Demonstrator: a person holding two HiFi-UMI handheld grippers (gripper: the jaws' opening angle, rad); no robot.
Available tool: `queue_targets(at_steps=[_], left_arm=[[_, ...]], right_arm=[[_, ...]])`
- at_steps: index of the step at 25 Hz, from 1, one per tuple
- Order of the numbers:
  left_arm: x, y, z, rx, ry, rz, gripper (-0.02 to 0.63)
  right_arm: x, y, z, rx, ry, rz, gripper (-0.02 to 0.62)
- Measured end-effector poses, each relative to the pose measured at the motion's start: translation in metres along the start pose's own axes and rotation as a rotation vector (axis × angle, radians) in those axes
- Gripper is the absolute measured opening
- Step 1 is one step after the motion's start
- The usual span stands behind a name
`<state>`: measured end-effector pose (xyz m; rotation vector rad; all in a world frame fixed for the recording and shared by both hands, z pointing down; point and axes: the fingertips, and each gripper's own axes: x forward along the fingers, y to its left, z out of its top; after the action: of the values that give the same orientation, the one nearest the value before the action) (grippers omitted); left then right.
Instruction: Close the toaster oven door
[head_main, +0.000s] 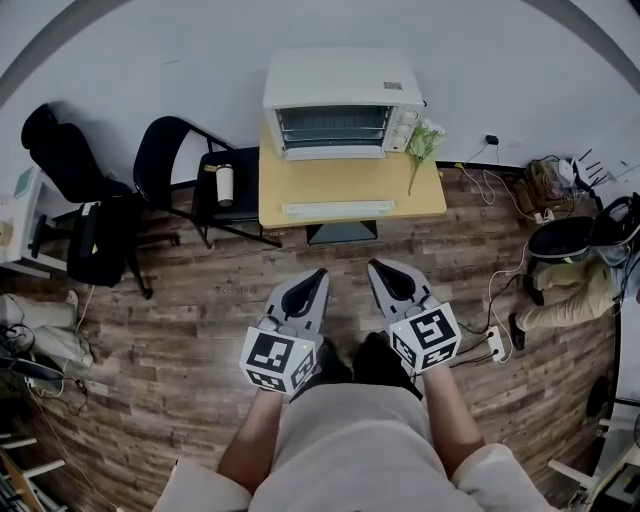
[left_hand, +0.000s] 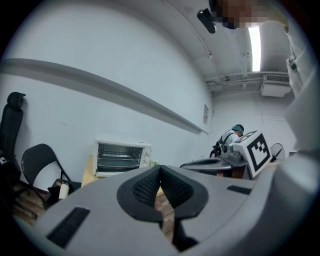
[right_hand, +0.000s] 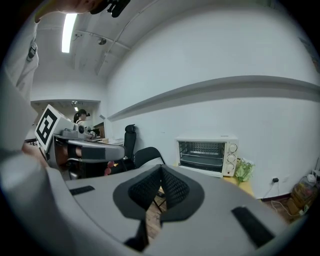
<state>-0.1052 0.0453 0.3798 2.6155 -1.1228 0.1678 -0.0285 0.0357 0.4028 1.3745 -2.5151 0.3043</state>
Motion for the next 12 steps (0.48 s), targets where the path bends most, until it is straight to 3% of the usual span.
queue_targets(at_steps=[12], left_arm=[[0.015, 0.029, -0.004, -0.016, 0.027, 0.022, 0.008]], right_arm=[[0.038, -0.009, -0.005, -0.019, 0.047, 0.010, -0.002]])
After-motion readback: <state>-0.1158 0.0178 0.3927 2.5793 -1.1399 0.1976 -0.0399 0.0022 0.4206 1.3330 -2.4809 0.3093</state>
